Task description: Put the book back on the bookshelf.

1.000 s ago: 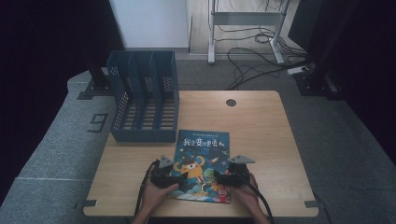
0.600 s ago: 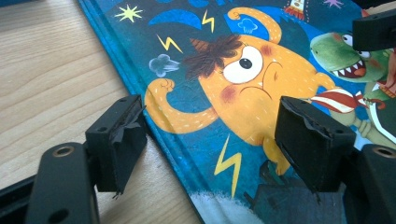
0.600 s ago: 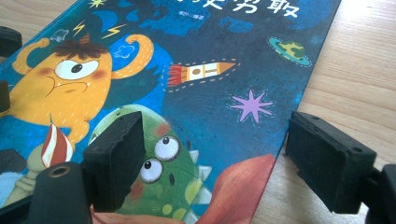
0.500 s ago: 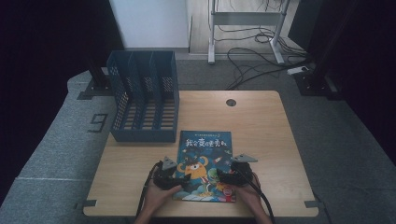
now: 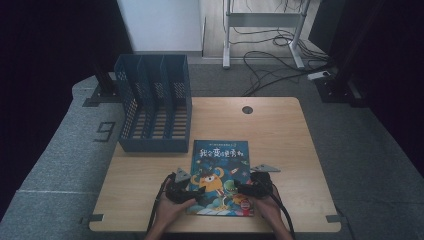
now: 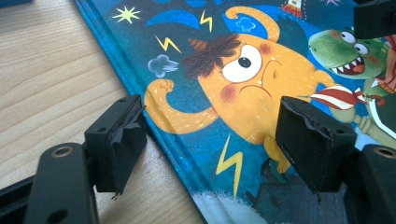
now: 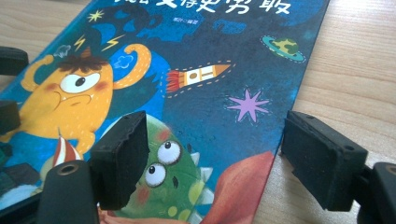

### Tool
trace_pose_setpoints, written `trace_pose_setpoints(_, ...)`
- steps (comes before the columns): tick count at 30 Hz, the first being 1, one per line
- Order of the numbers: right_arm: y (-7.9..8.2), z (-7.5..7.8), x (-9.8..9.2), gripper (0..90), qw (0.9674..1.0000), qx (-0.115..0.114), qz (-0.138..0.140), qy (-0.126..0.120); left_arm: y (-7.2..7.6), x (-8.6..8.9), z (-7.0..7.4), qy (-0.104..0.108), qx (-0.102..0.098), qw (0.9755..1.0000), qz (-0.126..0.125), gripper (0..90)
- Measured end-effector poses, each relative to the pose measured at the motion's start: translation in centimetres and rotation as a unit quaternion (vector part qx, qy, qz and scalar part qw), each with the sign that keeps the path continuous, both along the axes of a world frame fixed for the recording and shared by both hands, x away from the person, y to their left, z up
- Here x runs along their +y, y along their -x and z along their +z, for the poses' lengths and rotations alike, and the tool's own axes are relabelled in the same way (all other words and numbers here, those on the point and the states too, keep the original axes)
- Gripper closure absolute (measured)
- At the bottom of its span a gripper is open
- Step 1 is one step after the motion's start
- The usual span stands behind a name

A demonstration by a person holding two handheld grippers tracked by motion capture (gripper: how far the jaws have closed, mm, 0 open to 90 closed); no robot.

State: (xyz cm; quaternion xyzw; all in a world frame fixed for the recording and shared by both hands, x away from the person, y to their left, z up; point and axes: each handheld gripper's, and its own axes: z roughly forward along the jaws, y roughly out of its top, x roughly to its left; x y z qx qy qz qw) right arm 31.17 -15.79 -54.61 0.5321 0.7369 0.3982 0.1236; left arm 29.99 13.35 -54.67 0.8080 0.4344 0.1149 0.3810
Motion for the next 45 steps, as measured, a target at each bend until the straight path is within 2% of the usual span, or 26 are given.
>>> trace_pose_setpoints(2,0.0,0.1,-0.3,24.0,0.9998,0.006,-0.002,-0.016,0.0,0.0,0.0,0.001,0.0,1.0,-0.001,24.2)
trace_pose_setpoints(3,-0.1,0.3,-0.7,24.9,0.9994,0.011,-0.001,-0.033,0.0,0.0,0.0,0.001,0.0,1.0,-0.001,24.1)
trace_pose_setpoints(4,-0.1,0.3,-0.7,24.9,0.9994,0.011,-0.001,-0.033,0.0,0.0,0.0,0.002,0.0,1.0,-0.001,24.1)
trace_pose_setpoints(9,0.0,0.8,-1.4,26.6,0.9977,0.014,0.004,-0.066,-0.1,0.0,0.0,0.002,0.0,1.0,-0.001,23.9)
trace_pose_setpoints(21,0.2,2.0,-2.4,28.3,0.9939,0.002,0.018,-0.109,-0.3,0.4,0.0,0.021,0.009,0.9997,-0.003,22.3)
trace_pose_setpoints(27,0.2,2.3,-2.6,28.8,0.9923,0.001,0.023,-0.122,-0.3,0.5,0.0,0.027,0.013,0.9995,-0.005,22.0)
trace_pose_setpoints(45,0.1,2.3,-3.0,29.6,0.9908,0.005,0.034,-0.131,-0.4,0.6,0.0,0.029,0.013,0.9995,-0.008,21.0)
